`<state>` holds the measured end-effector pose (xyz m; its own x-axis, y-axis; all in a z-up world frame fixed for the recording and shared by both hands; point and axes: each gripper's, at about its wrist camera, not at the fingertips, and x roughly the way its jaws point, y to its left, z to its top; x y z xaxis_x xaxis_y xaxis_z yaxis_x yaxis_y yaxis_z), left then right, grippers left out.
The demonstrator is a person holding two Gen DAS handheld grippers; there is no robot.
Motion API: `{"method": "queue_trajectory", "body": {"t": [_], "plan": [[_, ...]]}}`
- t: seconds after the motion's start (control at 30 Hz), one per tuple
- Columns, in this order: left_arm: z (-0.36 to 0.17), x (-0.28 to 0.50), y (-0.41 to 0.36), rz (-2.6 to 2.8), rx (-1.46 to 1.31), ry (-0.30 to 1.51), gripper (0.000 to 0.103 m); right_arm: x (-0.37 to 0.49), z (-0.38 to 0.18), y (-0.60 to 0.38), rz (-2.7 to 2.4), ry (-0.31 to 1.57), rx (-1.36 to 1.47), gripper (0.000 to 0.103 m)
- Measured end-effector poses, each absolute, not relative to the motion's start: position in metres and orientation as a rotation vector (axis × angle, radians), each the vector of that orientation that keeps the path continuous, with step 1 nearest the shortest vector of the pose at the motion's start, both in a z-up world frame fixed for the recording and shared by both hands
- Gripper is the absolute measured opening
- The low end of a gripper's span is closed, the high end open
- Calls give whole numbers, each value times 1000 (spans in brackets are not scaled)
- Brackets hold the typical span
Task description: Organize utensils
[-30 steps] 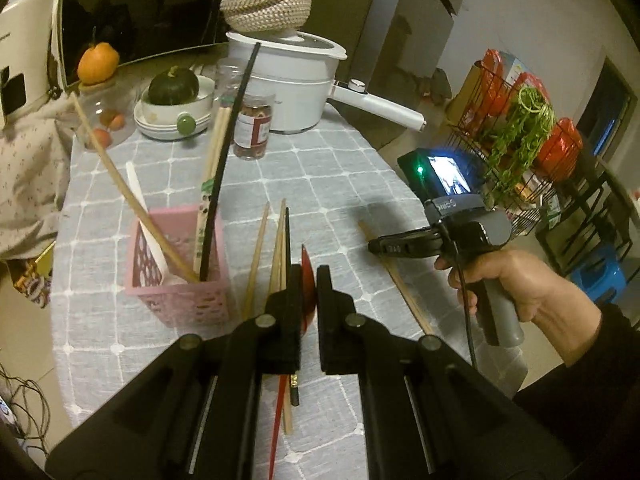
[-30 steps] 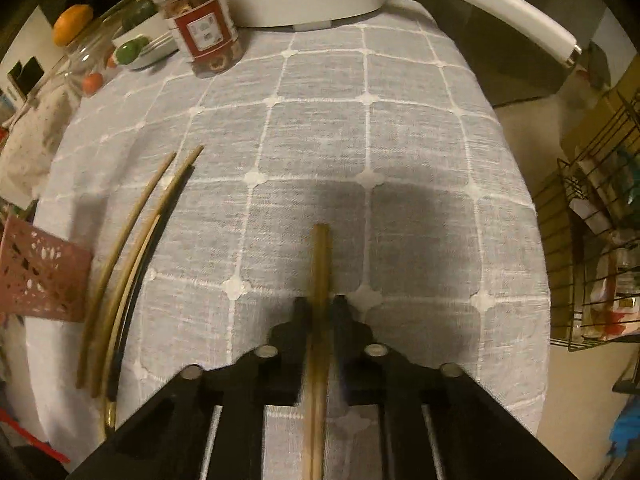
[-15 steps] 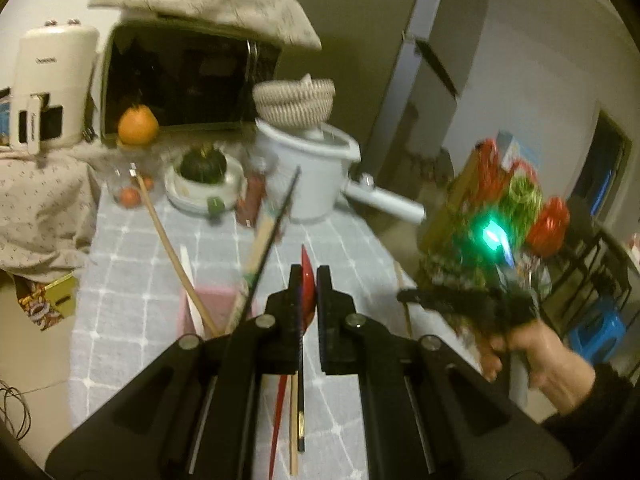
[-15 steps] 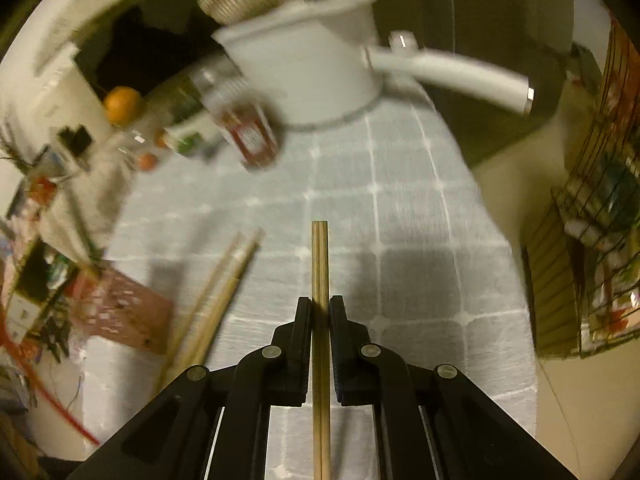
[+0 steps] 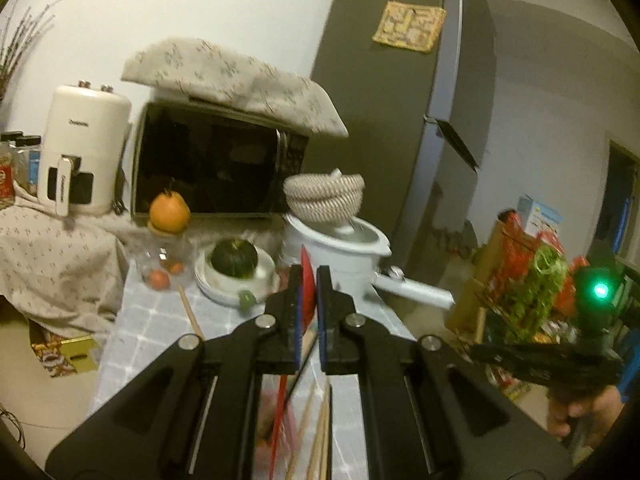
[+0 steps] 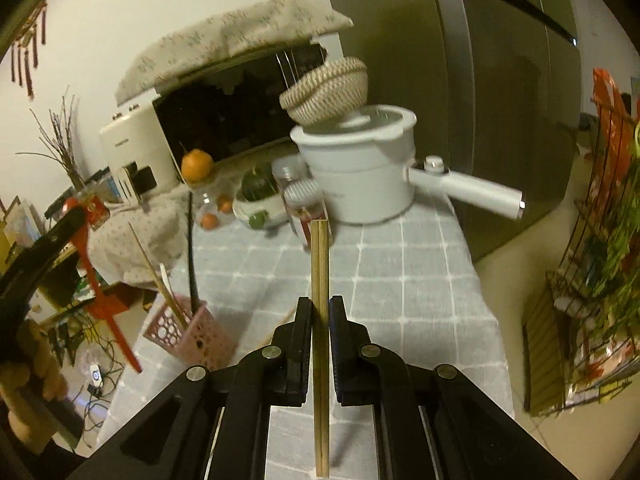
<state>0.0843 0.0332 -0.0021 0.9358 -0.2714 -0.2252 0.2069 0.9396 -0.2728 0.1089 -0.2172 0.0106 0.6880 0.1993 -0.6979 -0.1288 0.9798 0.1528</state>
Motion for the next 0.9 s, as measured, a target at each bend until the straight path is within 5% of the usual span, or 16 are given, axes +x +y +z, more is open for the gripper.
{"method": "queue_trajectory", "body": {"t": [0.4, 0.9], "plan": [[-30, 108, 23, -163, -204, 178, 7, 106, 32, -207, 216, 714, 60, 9], [-69, 124, 41, -99, -314, 348, 8, 103, 36, -200, 240, 707, 70, 9]]}}
